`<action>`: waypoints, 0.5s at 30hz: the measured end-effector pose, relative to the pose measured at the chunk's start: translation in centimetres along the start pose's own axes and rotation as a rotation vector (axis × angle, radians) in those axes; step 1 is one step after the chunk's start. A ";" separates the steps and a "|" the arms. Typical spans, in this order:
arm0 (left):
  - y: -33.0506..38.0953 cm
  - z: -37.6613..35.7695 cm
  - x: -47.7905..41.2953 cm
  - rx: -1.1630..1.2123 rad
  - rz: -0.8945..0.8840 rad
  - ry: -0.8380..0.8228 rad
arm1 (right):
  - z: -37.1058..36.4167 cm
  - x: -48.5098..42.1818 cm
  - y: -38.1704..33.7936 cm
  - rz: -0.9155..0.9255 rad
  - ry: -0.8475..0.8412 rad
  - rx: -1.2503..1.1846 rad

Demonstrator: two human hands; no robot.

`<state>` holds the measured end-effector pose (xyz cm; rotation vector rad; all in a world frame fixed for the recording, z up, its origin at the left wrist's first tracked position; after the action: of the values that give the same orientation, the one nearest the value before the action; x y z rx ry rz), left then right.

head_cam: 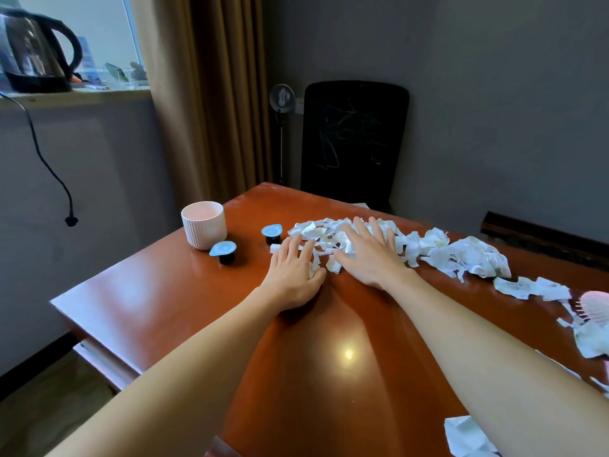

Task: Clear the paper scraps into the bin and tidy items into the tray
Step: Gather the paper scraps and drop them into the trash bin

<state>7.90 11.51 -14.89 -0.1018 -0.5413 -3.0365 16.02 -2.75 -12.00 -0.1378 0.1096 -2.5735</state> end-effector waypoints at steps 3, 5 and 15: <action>0.3 -0.2 -1.7 -0.008 -0.011 -0.005 | -0.2 -0.8 1.1 -0.033 -0.017 -0.026; 0.4 -0.1 -2.8 -0.020 -0.030 0.009 | -0.4 -1.4 1.7 -0.045 -0.019 -0.031; 0.4 0.1 -7.2 -0.066 -0.083 0.018 | -2.3 -3.0 3.6 -0.037 -0.033 -0.061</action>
<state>15.12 11.50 -15.23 -0.0556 -0.4561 -3.1335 20.19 -4.06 -14.92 -0.2063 0.1753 -2.6043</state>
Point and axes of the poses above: each hand's wrist, its own x-axis away from the middle knuckle, its own z-axis out of the back of the hand, y = z × x, the point moved 5 cm from there along -x, towards the middle knuckle, and after that the axes turned 14 degrees about -y, right-handed, at the moved point
